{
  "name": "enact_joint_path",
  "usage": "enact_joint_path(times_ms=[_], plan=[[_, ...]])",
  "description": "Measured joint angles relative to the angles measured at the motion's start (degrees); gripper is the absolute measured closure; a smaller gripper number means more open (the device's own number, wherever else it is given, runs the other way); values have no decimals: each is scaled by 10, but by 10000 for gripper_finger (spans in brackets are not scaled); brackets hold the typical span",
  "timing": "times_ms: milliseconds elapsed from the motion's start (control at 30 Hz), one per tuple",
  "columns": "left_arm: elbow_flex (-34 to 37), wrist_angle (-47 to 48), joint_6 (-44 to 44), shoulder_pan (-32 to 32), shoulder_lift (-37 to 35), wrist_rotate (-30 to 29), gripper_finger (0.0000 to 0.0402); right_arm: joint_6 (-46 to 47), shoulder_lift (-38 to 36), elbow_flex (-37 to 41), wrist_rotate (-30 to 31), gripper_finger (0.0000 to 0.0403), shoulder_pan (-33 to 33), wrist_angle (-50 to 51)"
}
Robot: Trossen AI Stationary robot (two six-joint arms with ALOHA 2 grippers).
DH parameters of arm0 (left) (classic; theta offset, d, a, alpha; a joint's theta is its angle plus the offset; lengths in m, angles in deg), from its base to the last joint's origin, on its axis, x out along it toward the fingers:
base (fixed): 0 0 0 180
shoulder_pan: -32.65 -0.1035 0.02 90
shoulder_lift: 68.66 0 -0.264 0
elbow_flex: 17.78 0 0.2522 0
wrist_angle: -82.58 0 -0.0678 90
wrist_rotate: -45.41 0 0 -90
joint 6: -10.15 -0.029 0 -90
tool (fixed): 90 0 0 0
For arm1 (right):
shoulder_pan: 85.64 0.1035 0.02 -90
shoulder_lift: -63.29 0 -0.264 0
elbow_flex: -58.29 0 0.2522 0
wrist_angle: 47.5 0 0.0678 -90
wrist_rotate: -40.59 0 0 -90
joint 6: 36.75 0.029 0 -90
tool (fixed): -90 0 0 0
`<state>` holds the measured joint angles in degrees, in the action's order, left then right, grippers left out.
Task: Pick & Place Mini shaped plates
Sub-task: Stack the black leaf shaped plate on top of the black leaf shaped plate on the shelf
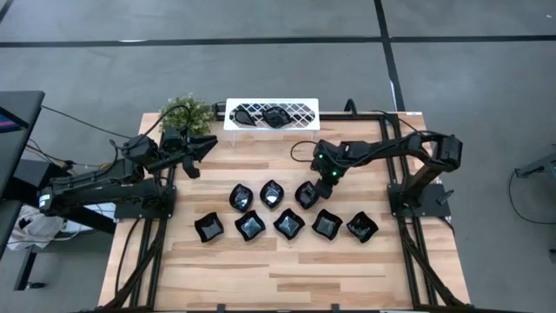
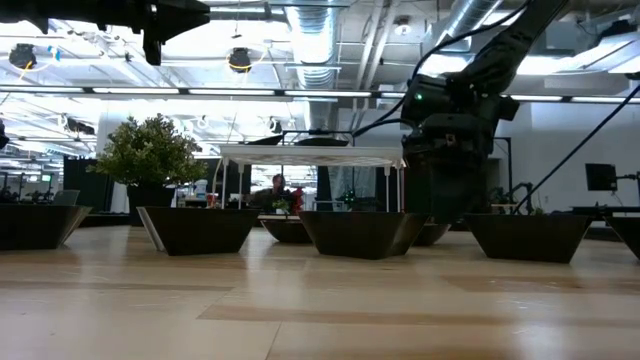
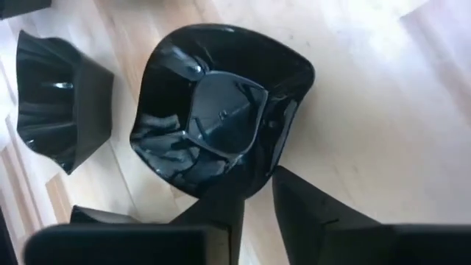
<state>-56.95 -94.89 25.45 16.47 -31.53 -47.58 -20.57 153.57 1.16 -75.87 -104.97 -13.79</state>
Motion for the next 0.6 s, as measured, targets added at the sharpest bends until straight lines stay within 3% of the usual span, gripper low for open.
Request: enact_joint_path(times_ms=[300,600], plan=[[0,0,0,0,0,0,325,10,0,0,27,396,6,0],[0,0,0,0,0,0,325,10,0,0,27,394,6,0]])
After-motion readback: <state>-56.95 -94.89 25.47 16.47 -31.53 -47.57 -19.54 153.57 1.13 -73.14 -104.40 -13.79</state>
